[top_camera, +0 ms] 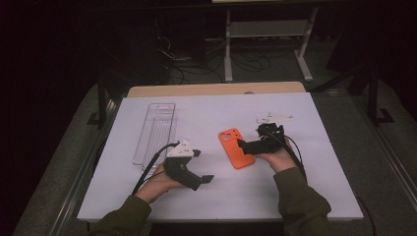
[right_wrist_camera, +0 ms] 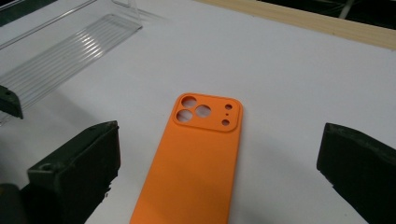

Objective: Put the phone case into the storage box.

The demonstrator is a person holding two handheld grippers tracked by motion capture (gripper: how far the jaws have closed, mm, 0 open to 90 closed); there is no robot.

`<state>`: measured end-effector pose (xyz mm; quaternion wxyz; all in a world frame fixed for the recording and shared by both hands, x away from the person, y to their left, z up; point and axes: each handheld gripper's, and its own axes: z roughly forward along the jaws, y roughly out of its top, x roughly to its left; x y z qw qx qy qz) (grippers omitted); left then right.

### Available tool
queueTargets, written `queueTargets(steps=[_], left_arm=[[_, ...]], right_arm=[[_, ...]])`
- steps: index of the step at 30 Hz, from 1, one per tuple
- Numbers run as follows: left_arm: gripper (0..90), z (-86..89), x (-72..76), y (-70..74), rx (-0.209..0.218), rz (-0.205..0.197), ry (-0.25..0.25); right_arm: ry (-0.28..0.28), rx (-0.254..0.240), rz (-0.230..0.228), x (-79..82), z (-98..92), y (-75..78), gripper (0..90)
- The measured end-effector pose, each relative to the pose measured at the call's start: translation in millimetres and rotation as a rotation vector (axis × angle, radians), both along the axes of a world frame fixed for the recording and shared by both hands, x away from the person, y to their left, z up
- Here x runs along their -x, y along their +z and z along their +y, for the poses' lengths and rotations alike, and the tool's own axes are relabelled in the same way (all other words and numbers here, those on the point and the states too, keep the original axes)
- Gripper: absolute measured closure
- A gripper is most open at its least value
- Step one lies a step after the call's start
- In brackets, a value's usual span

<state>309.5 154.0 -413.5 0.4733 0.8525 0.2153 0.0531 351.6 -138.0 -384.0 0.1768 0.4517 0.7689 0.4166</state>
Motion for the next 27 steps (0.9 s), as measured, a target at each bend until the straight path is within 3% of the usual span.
queueTargets(steps=[2, 11, 27], left_arm=[[0.0, 0.2, -0.9, 0.2, -0.005, -0.013, -0.008], [0.0, -0.4, 0.4, -0.2, 0.001, 0.008, -0.002], [0.0, -0.2, -0.2, -0.7, -0.002, 0.007, -0.007]], right_arm=[[-0.011, -0.002, 0.004, -1.8, 0.8, 0.2, 0.0], [-0.027, 0.009, 0.002, -10.1, 11.9, -1.3, 0.0], [-0.051, 0.03, 0.058, -16.0, 26.5, -15.4, 0.0]])
